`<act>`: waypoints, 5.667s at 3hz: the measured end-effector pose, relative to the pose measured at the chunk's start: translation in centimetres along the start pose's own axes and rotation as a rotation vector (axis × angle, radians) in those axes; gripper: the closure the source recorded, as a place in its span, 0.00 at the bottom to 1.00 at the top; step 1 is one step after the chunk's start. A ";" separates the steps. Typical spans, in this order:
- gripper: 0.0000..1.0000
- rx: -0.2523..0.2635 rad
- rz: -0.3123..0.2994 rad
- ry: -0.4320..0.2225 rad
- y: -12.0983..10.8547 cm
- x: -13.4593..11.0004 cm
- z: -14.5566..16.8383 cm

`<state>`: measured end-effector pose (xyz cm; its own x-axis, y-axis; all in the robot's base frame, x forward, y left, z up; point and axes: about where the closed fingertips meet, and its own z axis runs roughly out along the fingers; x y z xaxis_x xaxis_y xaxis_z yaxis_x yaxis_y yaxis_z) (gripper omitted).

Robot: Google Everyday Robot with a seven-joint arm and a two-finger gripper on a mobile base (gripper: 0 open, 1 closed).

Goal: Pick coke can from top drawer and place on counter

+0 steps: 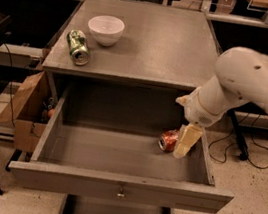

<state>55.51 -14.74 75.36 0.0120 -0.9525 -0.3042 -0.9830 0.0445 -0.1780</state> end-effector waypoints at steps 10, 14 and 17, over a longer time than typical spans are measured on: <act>1.00 0.160 -0.190 -0.037 -1.6 -3.5 -5.4; 1.00 0.204 -0.154 -0.059 -16.6 -21.7 -9.5; 0.59 0.204 0.105 0.073 -22.0 -17.9 -4.6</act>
Offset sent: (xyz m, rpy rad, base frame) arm 0.0561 -0.0153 -0.1049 -0.0248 -0.1581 0.0056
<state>76.10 -0.09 89.02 -0.1090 -0.9583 -0.2641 -0.9208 0.1974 -0.3364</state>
